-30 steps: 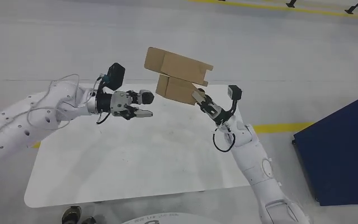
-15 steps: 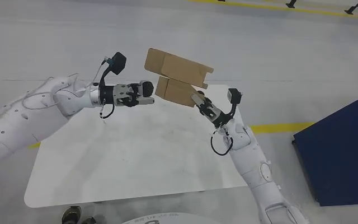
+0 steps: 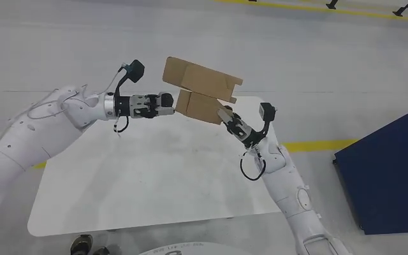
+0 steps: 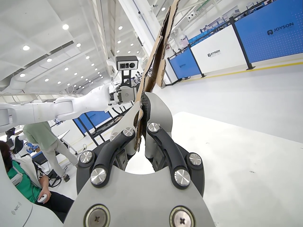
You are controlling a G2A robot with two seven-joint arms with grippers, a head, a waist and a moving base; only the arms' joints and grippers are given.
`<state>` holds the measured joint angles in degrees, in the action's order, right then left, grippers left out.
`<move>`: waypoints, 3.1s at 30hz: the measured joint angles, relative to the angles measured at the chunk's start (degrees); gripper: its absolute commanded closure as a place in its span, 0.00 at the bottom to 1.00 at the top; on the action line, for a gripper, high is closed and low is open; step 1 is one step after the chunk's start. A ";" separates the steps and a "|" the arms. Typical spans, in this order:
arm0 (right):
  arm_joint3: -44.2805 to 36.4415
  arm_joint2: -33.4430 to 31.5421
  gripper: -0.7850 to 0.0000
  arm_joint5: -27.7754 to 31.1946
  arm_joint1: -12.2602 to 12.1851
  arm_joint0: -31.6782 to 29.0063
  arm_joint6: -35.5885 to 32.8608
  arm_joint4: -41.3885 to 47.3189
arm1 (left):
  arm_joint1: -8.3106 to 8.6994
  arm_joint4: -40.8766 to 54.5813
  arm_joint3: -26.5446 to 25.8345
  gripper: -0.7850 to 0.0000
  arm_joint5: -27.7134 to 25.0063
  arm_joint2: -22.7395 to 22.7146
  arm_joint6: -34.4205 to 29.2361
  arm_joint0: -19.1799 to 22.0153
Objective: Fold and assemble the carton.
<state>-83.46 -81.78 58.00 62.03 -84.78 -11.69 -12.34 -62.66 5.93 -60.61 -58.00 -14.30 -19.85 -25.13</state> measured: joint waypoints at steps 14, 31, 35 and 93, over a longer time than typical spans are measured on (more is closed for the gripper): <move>-0.21 1.06 1.00 0.00 0.03 0.50 -0.53 -0.28 | -3.49 3.13 2.98 0.76 0.00 -4.79 -8.22 -1.33; -2.20 0.17 1.00 -0.28 0.13 -0.90 2.07 -4.37 | -7.21 10.96 9.54 0.60 0.00 -9.46 -20.95 -3.12; -2.76 0.18 1.00 -0.36 0.25 -1.33 2.98 -5.76 | -8.06 11.28 10.44 0.67 0.00 -10.79 -22.51 -3.43; -4.88 -3.92 0.00 -0.10 -0.98 -3.46 4.81 -1.18 | -9.12 -58.65 8.52 1.00 0.39 -21.72 6.60 -4.46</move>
<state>-88.34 -85.70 57.90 61.05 -88.24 -6.87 -13.52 -71.78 -52.72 -52.09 -57.61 -36.02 -13.25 -29.60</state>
